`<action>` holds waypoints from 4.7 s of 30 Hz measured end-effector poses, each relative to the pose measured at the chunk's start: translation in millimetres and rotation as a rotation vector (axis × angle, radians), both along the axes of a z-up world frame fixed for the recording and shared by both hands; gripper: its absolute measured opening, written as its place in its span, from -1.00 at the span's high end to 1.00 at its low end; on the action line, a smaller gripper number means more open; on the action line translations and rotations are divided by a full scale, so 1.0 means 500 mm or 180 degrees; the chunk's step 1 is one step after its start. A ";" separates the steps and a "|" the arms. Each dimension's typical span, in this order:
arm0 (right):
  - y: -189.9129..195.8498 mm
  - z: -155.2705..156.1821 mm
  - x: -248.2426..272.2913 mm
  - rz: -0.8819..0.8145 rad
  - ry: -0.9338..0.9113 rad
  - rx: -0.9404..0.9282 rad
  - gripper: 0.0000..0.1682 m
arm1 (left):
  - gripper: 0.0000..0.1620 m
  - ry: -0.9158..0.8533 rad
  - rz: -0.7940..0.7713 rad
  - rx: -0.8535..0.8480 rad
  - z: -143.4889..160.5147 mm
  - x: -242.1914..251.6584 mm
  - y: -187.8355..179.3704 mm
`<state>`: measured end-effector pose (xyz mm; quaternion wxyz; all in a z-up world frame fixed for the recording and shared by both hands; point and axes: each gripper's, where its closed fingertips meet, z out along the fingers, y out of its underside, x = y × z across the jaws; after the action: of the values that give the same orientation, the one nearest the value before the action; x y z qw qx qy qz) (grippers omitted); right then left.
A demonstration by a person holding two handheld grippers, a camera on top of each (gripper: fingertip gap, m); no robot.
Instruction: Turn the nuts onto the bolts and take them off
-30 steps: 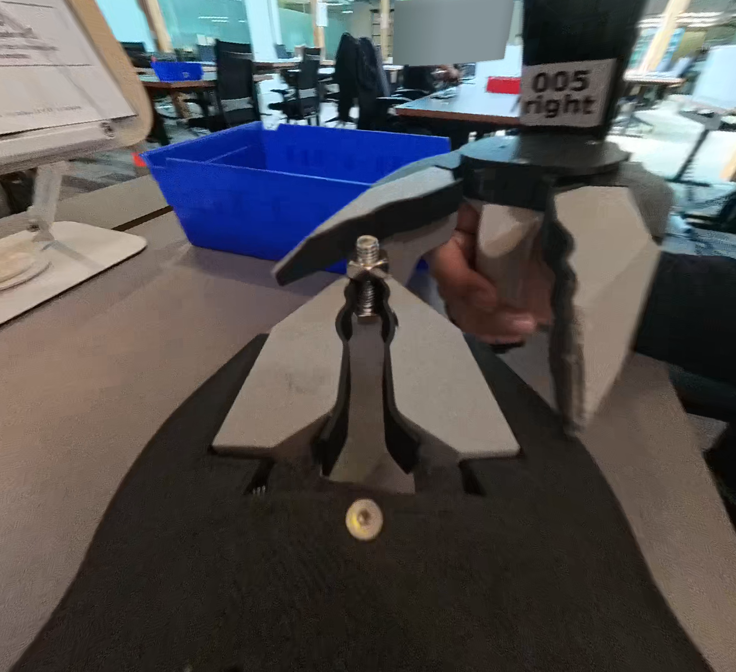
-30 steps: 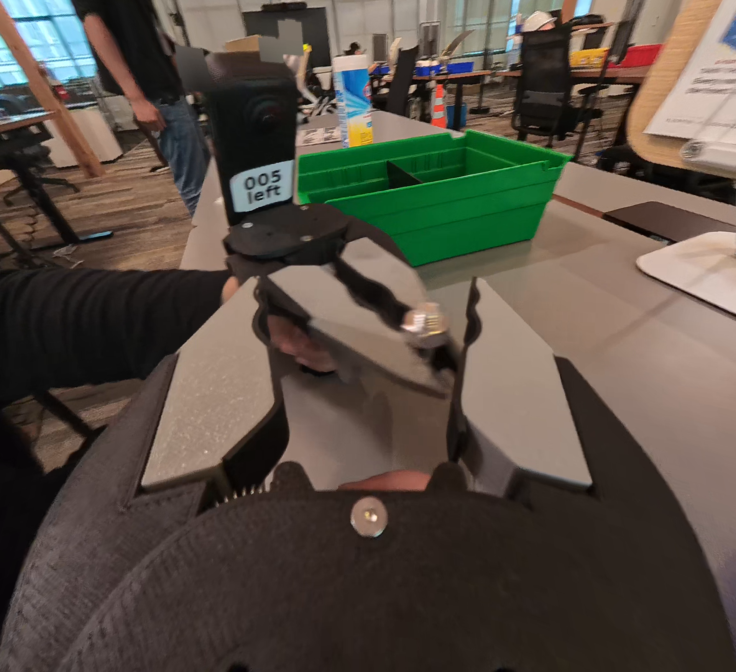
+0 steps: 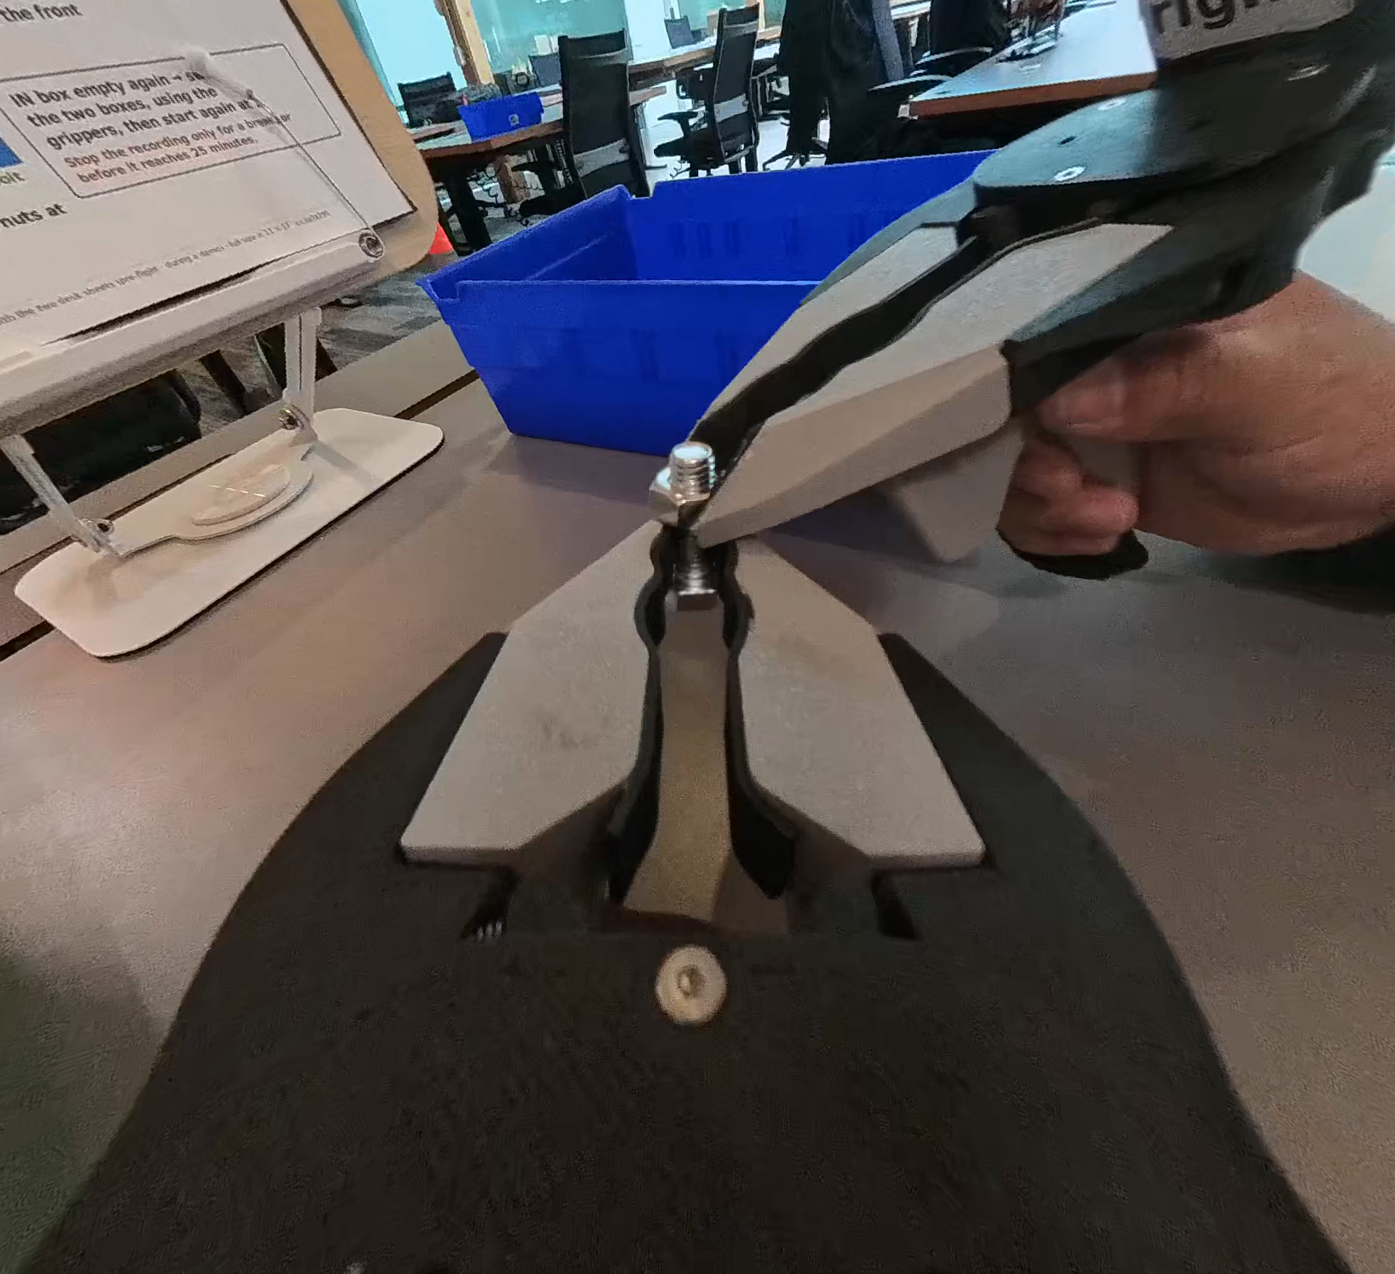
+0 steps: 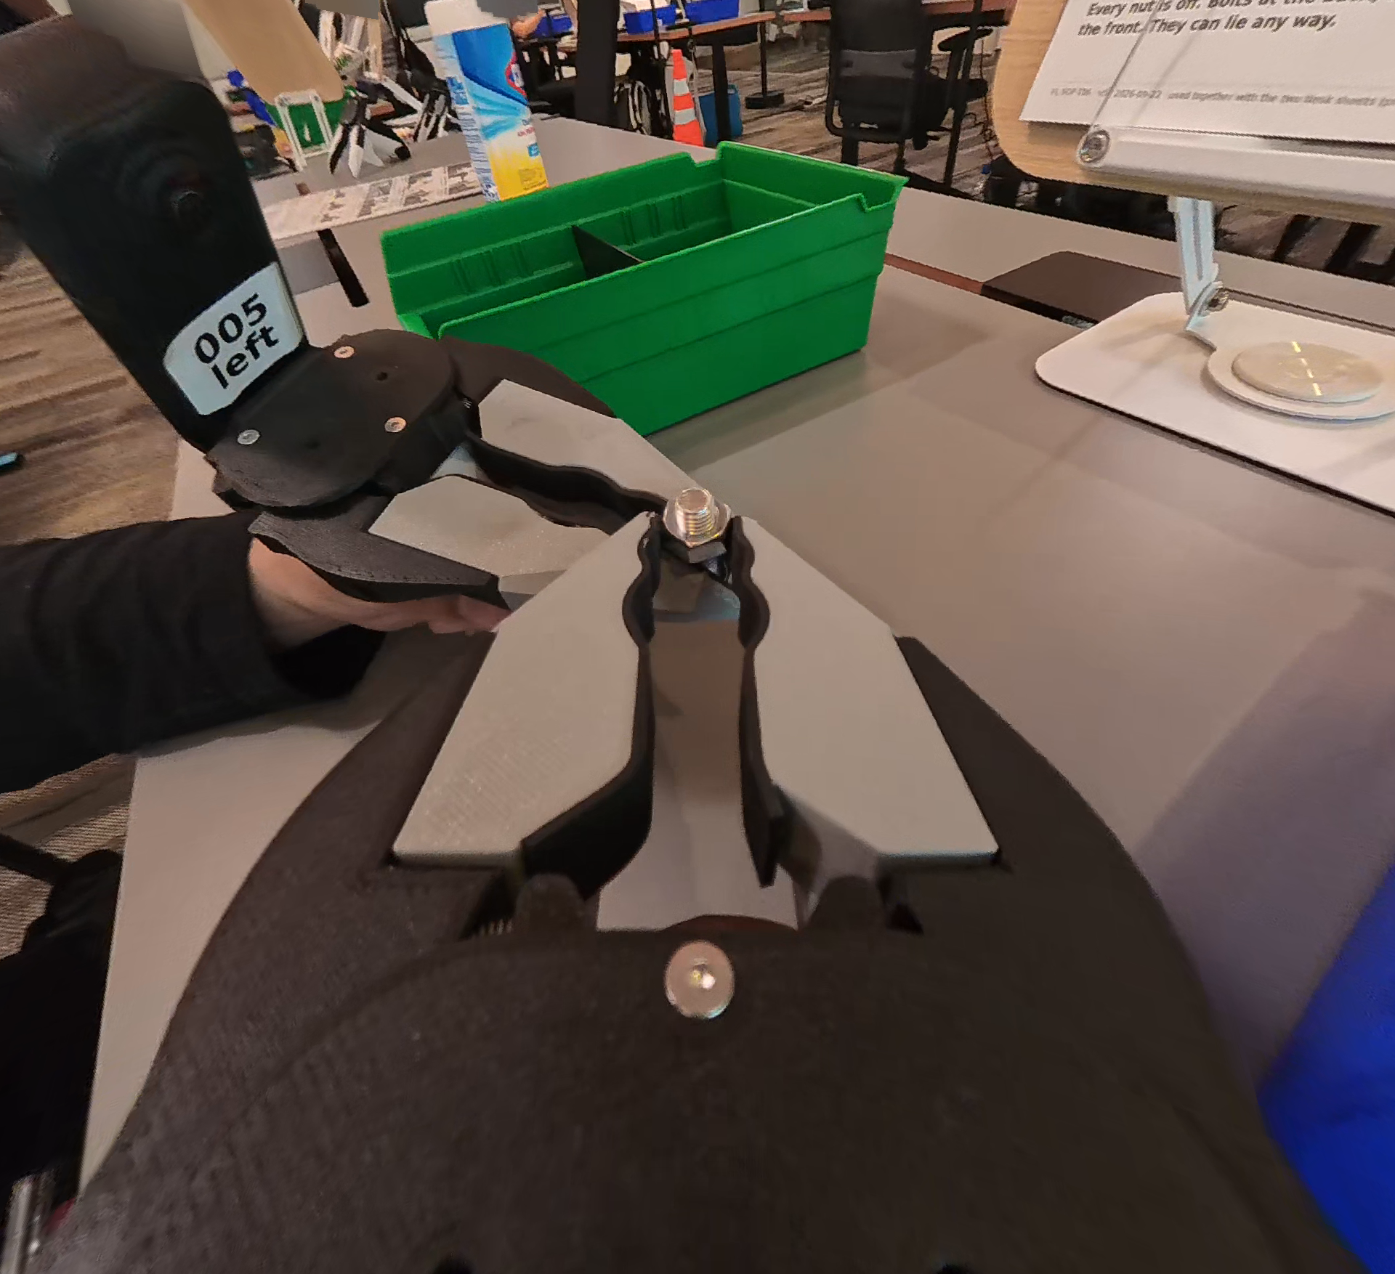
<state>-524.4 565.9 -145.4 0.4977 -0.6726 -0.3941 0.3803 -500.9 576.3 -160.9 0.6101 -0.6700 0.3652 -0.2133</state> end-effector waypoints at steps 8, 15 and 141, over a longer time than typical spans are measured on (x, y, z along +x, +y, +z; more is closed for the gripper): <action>0.040 0.020 0.042 -0.0616 -0.0200 0.0527 0.82 | 0.66 -0.0413 -0.0052 -0.0272 0.011 -0.009 0.006; 0.049 0.055 0.072 -0.0818 -0.0014 0.0646 0.82 | 0.67 -0.0534 0.0013 -0.0327 0.016 -0.023 0.015; 0.052 -0.044 0.112 -0.1011 -0.1104 0.0831 0.59 | 0.80 0.2022 -0.0110 -0.1955 -0.116 -0.138 -0.050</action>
<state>-468.2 591.7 -167.4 0.5587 -0.7112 -0.4087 0.1225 -569.9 551.5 -219.1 0.2365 -0.8464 0.4654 -0.1055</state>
